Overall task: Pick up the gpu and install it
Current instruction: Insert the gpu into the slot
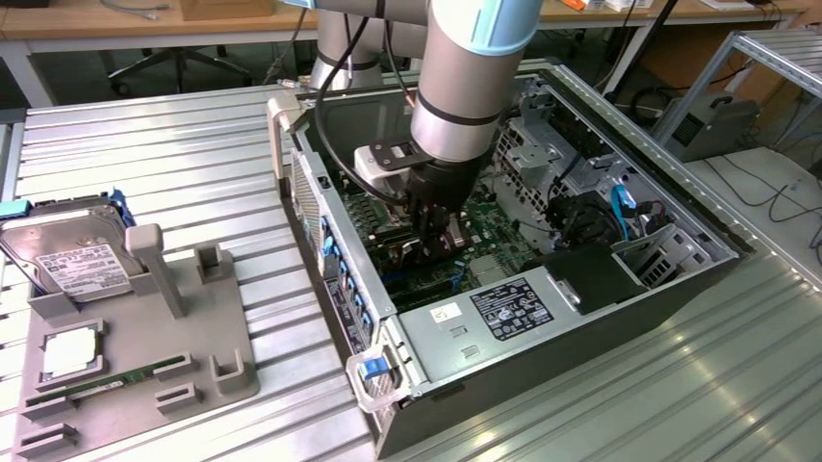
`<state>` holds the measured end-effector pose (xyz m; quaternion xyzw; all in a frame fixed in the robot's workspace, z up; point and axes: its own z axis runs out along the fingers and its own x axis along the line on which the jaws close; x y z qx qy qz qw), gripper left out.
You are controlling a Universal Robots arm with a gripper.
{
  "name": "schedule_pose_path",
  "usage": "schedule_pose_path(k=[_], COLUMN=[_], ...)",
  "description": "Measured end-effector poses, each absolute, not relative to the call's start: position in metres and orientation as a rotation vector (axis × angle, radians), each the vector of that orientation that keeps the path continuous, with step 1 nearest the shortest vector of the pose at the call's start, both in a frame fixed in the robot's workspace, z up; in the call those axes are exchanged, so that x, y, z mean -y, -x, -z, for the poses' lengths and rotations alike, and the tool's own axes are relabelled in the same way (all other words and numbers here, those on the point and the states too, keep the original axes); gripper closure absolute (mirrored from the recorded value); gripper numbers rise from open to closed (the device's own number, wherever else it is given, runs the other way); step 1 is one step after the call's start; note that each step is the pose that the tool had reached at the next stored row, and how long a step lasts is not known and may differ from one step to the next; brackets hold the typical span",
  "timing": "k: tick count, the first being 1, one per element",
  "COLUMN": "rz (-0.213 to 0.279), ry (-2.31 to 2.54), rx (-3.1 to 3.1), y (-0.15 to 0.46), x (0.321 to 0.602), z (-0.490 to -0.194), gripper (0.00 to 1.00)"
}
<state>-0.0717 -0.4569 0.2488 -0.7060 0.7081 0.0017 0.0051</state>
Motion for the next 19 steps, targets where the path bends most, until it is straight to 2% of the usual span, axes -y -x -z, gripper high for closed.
schedule_pose_path(k=[19], rz=[-0.005], ry=[2.211], rx=[-2.218], y=[0.0729], x=[0.4568], z=[-0.2485], gripper=[0.73])
